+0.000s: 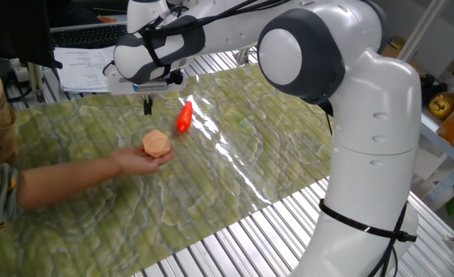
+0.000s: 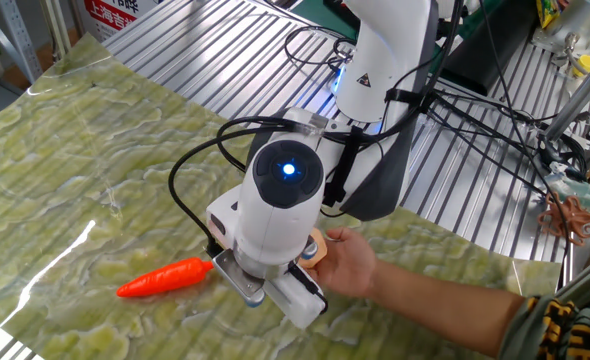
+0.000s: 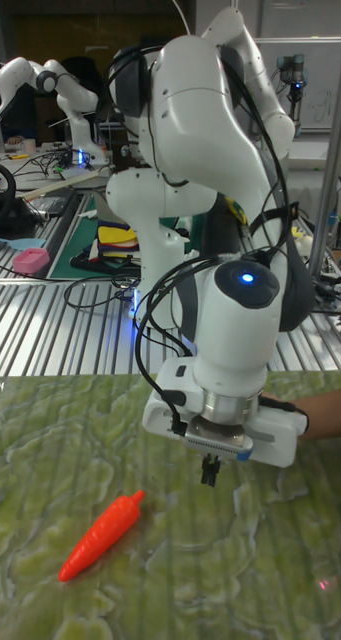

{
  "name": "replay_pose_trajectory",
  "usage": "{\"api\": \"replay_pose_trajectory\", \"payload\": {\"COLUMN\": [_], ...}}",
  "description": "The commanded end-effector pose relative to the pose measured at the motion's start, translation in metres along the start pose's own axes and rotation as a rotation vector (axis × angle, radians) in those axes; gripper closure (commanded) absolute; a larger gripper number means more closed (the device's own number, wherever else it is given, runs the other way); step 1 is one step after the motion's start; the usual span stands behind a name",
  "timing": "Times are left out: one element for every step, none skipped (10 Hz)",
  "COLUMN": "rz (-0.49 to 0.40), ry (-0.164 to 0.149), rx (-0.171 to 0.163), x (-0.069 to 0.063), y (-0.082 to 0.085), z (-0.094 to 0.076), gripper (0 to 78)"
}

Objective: Receive something handed over by a human

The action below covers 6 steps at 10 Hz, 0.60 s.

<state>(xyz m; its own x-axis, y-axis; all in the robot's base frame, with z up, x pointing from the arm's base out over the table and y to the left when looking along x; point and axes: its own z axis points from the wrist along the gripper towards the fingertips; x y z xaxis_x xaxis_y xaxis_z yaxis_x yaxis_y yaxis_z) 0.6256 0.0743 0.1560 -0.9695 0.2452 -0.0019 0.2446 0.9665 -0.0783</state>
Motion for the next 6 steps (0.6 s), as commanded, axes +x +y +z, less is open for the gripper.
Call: {"api": "replay_pose_trajectory", "payload": {"rz": [-0.069, -0.064, -0.061, -0.061, -0.059, -0.046], "ry": [0.144, 0.152, 0.162, 0.162, 0.164, 0.138], "rx": [0.006, 0.014, 0.023, 0.024, 0.038, 0.025], "x": [0.078, 0.082, 0.086, 0.087, 0.102, 0.11], "y": [-0.025, -0.024, -0.023, -0.023, -0.027, -0.028], "z": [-0.1, -0.106, -0.111, -0.111, -0.118, -0.116], "gripper": [76.4, 76.4, 76.4, 76.4, 76.4, 76.4]}}
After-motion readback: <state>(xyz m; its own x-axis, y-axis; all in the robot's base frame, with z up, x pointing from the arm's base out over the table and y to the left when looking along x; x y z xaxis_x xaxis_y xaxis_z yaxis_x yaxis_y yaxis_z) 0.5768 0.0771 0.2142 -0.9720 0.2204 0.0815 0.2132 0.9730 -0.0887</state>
